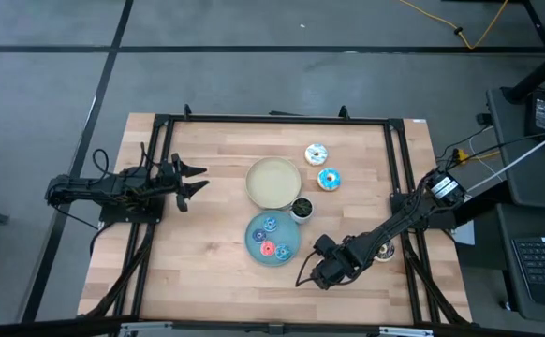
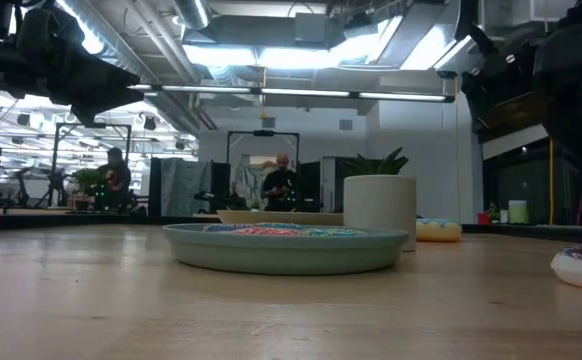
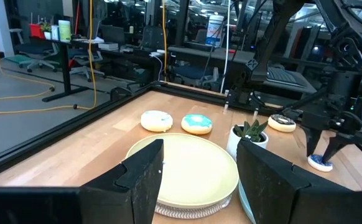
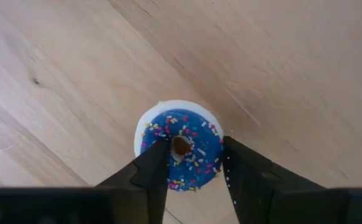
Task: Pick & Place donuts
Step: Put the small dark blue donut on the blue plate
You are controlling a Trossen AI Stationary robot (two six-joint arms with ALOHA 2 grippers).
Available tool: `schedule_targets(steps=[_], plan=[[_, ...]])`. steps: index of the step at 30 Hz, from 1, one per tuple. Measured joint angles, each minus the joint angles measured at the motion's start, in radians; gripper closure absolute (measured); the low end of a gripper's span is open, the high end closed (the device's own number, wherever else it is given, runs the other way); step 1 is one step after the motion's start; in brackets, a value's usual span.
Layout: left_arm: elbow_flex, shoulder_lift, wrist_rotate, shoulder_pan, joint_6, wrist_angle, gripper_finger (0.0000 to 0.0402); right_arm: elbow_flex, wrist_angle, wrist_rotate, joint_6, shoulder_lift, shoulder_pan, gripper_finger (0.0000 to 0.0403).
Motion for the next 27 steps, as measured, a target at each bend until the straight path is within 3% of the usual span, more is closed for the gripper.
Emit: schedule_targets(steps=[19,27], plan=[[0.000,0.000,0.000,0.000,0.000,0.000,0.0205,-0.001,-0.003,-0.002,-0.001,-0.001,0.000,0.0335],[0.000,0.000,0.000,0.000,0.000,0.000,0.0205,0.038,-0.028,-0.001,-0.017,-0.002,0.000,0.0349]])
